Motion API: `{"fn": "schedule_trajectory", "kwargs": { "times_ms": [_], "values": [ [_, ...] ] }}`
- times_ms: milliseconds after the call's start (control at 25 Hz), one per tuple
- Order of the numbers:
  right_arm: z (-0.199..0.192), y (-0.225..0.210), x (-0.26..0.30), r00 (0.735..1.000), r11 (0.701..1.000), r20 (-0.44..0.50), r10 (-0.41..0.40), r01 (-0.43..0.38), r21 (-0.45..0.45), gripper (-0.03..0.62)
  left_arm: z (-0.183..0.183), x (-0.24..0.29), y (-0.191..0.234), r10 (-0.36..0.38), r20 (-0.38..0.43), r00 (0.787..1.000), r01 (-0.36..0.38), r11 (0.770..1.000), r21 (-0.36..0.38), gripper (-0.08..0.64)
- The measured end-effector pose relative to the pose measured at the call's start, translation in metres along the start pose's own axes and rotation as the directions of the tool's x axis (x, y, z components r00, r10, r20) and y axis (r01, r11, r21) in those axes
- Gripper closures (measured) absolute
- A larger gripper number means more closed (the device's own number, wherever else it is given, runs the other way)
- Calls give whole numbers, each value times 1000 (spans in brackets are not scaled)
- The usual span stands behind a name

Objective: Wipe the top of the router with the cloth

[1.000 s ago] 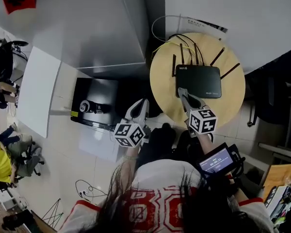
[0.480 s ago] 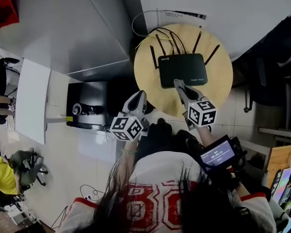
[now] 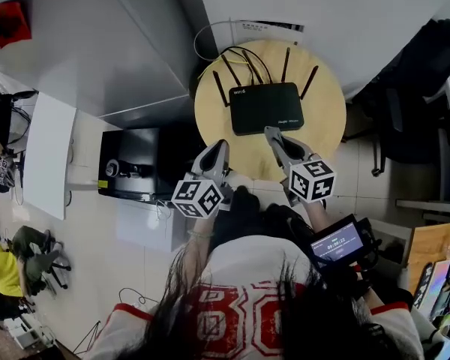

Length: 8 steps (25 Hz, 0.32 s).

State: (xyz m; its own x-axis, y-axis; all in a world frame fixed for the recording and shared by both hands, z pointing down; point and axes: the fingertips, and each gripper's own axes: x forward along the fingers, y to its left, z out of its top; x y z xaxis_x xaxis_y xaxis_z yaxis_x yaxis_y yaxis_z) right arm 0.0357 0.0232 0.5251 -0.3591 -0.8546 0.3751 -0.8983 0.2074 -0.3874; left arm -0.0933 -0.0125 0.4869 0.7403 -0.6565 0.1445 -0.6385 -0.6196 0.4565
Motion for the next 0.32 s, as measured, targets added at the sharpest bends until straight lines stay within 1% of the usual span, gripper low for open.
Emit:
{"fn": "schedule_trajectory", "kwargs": {
  "times_ms": [160, 320],
  "values": [
    [-2, -8, -25, 1000, 1000, 19, 9, -9, -4, 551, -15, 5, -27, -20, -10, 1000, 20, 1000, 8, 558],
    [-11, -20, -43, 1000, 1000, 22, -1, 1, 2, 551, -34, 13, -47, -48, -40, 998, 49, 999, 14, 558]
  ]
}}
